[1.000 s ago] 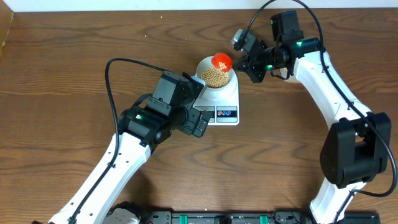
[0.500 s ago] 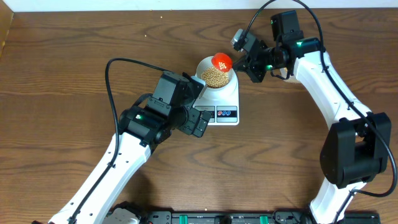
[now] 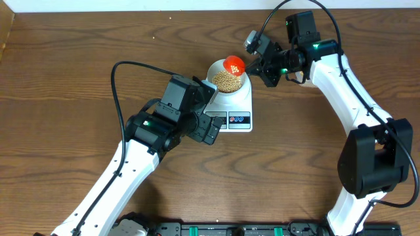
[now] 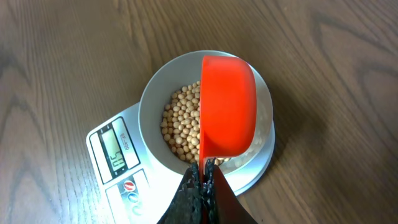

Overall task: Scoop item into bowl and weigh 50g on scale
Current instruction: 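Tilt the scoop with the right gripper to pour soybeans into the bowl, then carry the empty scoop right back to the soybean tub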

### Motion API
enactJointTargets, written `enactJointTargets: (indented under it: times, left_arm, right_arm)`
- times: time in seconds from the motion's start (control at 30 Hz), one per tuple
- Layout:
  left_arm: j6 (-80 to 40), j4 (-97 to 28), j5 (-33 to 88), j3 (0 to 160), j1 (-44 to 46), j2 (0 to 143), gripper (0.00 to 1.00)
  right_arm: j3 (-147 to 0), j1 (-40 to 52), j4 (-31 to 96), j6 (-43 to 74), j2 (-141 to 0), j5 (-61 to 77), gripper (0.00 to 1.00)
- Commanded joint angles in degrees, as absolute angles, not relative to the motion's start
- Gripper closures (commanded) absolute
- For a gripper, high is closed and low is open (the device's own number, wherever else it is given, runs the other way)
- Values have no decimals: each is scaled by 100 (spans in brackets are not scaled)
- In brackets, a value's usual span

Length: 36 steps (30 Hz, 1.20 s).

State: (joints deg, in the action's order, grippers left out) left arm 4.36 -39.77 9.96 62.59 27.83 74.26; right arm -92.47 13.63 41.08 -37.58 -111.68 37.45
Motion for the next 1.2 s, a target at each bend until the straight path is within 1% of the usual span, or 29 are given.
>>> enactJointTargets:
  times: [0.0, 0.07, 0.3, 0.5, 0.87, 1.0, 1.17]
  left_arm:
    - [471, -3988, 923, 6211, 2766, 7415, 1]
    - [471, -3988, 923, 6211, 2766, 7415, 1]
    - [471, -3986, 923, 6211, 2766, 7415, 1]
    - [471, -3986, 923, 6211, 2766, 7415, 1]
    - [471, -3988, 923, 6211, 2766, 7415, 1]
    - [471, -3988, 923, 6211, 2766, 7415, 1]
    - [471, -3988, 923, 6211, 2766, 7415, 1]
  right_arm:
    - [-9295, 1372, 4115, -3839, -11004, 3811, 99]
    - [-9295, 1372, 4110, -3841, -11004, 3896, 99]
    - [-9295, 1208, 4018, -3708, -11004, 4875, 99]
    - [-9297, 851, 3568, -2366, -11004, 5669, 99]
    - [-9297, 121, 2928, -1116, -11004, 7443, 99]
    - [-9295, -211, 2574, -296, -11004, 7712, 99]
    - [-9297, -545, 2550, 174, -11004, 7712, 99]
